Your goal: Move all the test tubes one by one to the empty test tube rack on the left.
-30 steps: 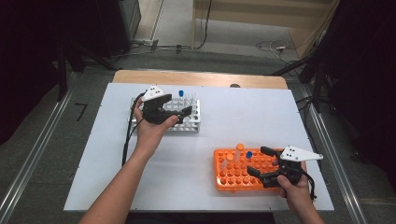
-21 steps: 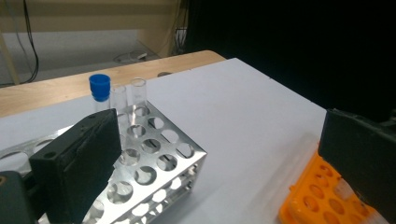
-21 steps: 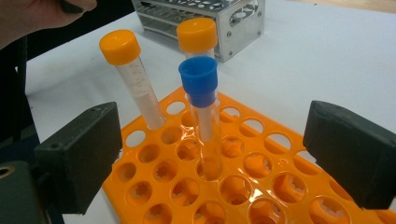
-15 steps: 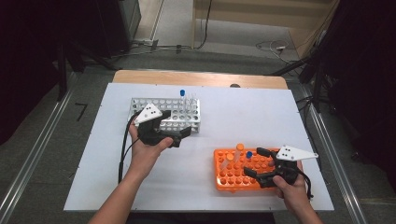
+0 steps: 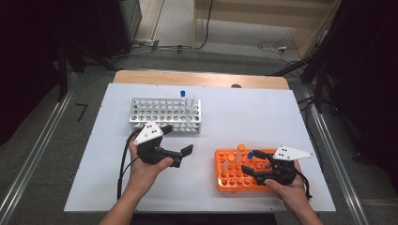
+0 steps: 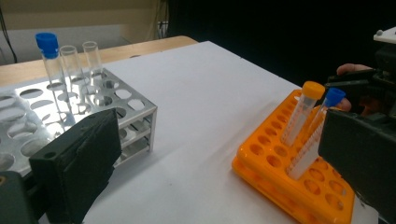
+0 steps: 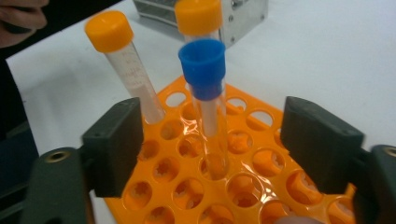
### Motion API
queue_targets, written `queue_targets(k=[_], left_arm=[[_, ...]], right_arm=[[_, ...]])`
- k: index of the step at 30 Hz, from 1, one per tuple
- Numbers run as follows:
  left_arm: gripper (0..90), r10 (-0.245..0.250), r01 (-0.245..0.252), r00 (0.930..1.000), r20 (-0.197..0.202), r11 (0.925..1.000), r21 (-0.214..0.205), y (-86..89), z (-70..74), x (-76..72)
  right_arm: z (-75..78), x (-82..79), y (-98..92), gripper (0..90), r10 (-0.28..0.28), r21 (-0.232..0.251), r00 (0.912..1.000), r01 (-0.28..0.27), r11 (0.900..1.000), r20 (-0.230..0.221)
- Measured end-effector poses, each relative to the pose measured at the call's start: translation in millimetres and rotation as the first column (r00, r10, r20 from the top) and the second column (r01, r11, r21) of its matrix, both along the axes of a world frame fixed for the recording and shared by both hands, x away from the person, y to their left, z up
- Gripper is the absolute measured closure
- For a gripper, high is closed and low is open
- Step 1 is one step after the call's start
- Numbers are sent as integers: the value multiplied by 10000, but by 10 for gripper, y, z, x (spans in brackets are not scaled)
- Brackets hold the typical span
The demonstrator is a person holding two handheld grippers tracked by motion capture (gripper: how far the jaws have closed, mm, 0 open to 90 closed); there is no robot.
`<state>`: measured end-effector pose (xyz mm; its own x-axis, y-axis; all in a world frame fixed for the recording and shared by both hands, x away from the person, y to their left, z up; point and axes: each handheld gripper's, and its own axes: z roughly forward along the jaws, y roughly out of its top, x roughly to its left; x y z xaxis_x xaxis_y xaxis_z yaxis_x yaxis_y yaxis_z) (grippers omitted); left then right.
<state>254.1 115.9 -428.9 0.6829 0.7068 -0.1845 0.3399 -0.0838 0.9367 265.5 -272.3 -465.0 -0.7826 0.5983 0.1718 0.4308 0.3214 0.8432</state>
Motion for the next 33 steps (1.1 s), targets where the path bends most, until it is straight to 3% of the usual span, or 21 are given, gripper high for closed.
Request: queue_targets(k=[1,5,21,28,33], left_arm=[[0,18,-18,10000,-50,10000,-34,6,-8,-11],[0,45,-46,10000,-83,10000,-10,25,-25,-34],[0,-90,89,9998,-201,9999,-60,-7,-44,-41],[0,-76,76,9998,-191,10000,-16,-24,-44,-43],[0,-182,182,9997,-187,9998,-17,-55,-34,-57]], right_arm=[[-16,4,13,317,-131,-134,9997,128,9998,-198],[-48,5,24,446,-281,-271,9989,271,9993,-383],[-123,-47,208,737,-1109,-1037,9935,1078,9888,-242],[-94,-55,178,746,-1209,-815,9925,1190,9896,-193],[-2,-90,128,747,-1273,-438,9918,1276,9909,102]])
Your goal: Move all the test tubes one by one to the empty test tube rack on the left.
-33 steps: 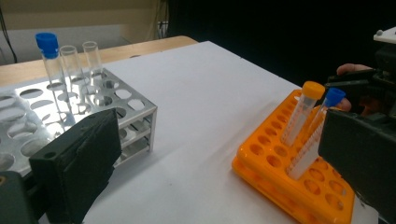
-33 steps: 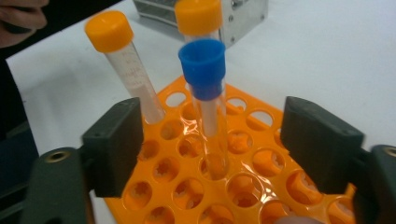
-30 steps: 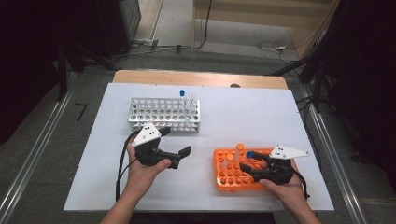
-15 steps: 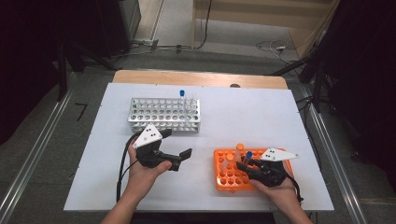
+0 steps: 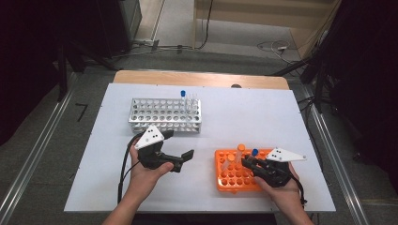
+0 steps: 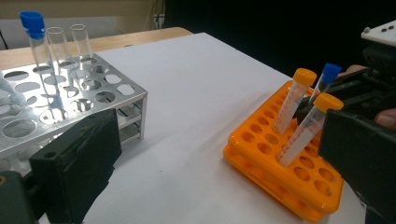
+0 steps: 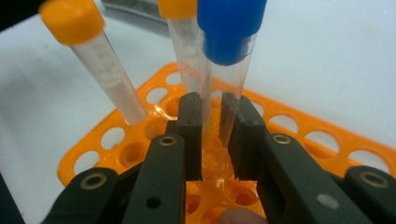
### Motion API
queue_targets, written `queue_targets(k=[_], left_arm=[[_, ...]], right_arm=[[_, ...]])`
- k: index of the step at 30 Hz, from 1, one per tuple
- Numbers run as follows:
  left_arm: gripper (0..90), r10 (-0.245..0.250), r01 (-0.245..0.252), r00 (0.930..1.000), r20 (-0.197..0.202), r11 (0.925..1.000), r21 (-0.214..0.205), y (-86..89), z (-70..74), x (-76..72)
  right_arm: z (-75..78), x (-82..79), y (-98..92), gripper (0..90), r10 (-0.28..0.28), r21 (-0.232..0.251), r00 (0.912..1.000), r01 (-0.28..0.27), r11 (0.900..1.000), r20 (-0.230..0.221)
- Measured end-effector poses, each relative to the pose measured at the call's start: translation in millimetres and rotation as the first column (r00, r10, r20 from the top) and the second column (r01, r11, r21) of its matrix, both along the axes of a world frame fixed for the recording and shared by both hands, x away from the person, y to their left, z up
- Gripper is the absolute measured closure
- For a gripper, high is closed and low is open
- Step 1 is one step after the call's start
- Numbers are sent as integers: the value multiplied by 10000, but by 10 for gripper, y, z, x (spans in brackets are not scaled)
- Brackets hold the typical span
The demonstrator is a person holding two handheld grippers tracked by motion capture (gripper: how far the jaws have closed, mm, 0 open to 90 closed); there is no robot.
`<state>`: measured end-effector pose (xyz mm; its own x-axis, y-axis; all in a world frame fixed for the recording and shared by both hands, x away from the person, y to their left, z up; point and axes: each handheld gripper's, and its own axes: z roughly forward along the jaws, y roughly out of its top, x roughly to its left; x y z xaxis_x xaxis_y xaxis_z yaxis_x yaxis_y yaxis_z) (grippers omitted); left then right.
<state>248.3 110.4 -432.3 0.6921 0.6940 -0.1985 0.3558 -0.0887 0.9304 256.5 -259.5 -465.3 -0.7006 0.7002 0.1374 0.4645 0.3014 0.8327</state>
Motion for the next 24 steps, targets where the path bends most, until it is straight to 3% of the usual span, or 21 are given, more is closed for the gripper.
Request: queue_targets(k=[4,13,15,24], left_arm=[[0,-104,105,9999,76,9999,-45,-22,29,-20],[0,-371,375,9991,217,9992,-151,-73,91,-69],[0,-430,434,9987,259,9990,-146,-86,107,-82],[23,-1070,1078,9937,319,9938,-262,-195,142,-132]], right_arm=[[99,-51,-83,747,163,379,9988,-181,9991,454],[169,-147,-118,748,917,673,9946,-948,9932,489],[194,-201,-91,749,1348,683,9894,-1383,9880,543],[226,-302,118,749,2340,628,9712,-2366,9696,458]])
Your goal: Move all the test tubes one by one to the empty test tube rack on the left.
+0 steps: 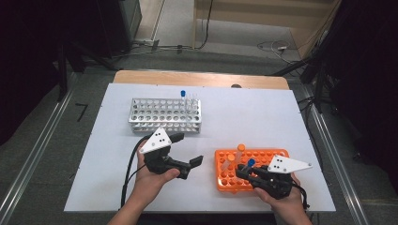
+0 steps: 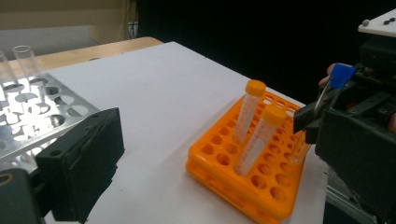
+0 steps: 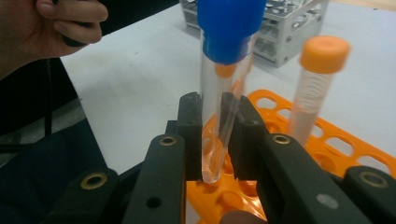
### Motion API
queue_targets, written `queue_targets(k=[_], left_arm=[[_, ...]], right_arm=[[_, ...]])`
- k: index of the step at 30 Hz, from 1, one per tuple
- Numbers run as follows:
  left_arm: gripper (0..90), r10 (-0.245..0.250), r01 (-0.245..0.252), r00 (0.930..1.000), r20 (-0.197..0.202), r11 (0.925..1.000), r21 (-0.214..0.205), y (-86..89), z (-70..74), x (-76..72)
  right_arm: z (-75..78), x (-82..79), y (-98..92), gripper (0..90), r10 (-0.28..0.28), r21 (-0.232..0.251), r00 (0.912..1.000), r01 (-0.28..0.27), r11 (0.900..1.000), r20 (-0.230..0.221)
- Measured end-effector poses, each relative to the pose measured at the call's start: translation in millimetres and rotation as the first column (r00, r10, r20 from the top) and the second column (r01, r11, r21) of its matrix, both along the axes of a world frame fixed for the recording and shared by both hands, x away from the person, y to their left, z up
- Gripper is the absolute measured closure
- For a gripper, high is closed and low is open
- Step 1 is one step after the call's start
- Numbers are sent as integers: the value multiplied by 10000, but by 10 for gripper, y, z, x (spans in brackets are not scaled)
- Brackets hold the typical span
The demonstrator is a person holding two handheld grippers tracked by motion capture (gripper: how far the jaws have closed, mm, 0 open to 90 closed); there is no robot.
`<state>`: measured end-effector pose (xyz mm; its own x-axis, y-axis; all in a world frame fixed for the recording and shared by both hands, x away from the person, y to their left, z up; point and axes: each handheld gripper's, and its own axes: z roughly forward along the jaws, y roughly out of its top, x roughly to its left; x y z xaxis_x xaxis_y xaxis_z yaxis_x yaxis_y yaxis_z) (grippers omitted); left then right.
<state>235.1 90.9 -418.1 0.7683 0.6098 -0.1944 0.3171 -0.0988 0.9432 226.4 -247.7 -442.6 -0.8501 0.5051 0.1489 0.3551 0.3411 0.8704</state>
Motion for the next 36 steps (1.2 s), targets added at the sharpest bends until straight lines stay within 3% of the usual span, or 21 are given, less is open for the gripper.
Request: queue_targets(k=[6,11,13,16,21,27,29,36], left_arm=[[74,-522,521,9986,-4,9984,-197,-96,2,-25],[167,-991,992,9951,30,9946,-319,-164,-1,-45],[218,-1523,1520,9883,-25,9870,-524,-258,2,-60],[293,-2070,2066,9783,-30,9773,-466,-376,5,-87],[413,-2547,2542,9668,-186,9669,-228,-584,-29,-124],[644,-2965,2957,9544,-348,9549,-268,-704,-33,-129],[728,-2962,2957,9545,-346,9551,-186,-708,-27,-119],[761,-2882,2883,9575,-121,9575,115,-699,-6,-133]], right_arm=[[10,1,153,749,334,29,9994,-334,9994,-14],[-11,6,269,749,586,-90,9983,-587,9982,-71],[-23,15,302,749,643,3,9977,-643,9979,-224],[-30,22,364,749,760,39,9965,-759,9971,-337],[-42,19,477,750,1052,44,9934,-1051,9944,-458],[-43,-22,536,750,1430,-56,9890,-1433,9897,-371],[-48,-23,542,750,1520,6,9877,-1521,9884,-359],[-58,-9,520,746,1784,203,9829,-1777,9839,-447]])
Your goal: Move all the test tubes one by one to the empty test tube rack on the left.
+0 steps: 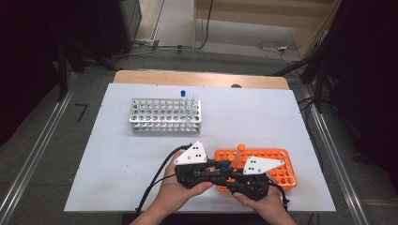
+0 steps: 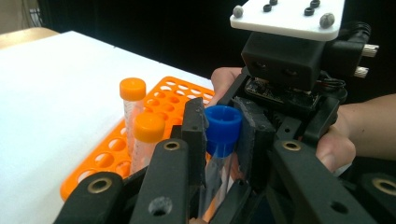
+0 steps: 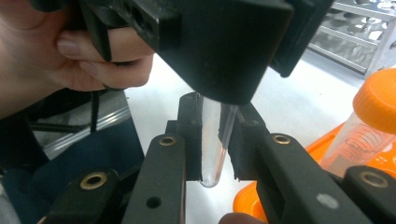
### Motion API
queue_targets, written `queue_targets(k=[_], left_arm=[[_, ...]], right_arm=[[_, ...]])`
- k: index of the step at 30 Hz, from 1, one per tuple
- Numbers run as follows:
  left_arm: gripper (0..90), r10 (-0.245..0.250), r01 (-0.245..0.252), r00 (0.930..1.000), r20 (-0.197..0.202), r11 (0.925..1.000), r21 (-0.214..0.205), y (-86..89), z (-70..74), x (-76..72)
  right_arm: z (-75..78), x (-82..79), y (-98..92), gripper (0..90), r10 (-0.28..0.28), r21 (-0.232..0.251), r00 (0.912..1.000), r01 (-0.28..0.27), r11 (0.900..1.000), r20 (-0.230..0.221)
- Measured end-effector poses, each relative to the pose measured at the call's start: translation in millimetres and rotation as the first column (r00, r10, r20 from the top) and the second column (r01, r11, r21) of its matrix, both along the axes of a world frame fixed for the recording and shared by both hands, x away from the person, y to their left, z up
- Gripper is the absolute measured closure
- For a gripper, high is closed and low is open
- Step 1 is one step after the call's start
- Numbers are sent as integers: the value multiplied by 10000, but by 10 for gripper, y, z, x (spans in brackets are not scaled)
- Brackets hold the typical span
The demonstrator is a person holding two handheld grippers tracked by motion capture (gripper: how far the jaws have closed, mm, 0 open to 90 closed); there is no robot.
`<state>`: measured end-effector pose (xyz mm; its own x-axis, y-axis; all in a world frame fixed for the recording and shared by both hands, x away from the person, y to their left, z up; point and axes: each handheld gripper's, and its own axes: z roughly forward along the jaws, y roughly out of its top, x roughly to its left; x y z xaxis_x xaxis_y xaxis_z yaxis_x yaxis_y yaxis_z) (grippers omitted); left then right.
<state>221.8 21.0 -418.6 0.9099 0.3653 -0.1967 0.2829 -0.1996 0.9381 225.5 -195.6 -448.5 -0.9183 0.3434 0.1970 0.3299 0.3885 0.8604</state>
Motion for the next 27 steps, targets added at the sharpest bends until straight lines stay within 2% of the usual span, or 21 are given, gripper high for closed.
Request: queue_targets(k=[5,6,9,17,18,20,27], left_arm=[[764,144,-143,9998,99,9997,-190,39,28,6],[765,179,-176,9998,69,9993,-330,76,42,19],[765,434,-429,9990,125,9982,-418,138,67,40],[765,923,-914,9956,178,9946,-494,294,63,95],[765,944,-935,9954,183,9946,-457,310,57,107],[765,1112,-1104,9937,164,9930,-421,340,44,135],[766,1851,-1838,9825,229,9818,-474,443,26,204]], right_arm=[[11,-2,-22,675,24,148,10000,-25,9999,78],[18,-4,-40,581,-58,119,9999,57,9999,158],[41,10,-94,512,-57,293,9999,53,9996,147],[125,17,-322,327,-744,509,9946,708,9962,726],[125,17,-322,327,-744,509,9946,708,9962,726],[151,46,-395,267,-1094,616,9913,1050,9926,730],[187,87,-597,194,-1513,984,9861,1442,9846,689]])
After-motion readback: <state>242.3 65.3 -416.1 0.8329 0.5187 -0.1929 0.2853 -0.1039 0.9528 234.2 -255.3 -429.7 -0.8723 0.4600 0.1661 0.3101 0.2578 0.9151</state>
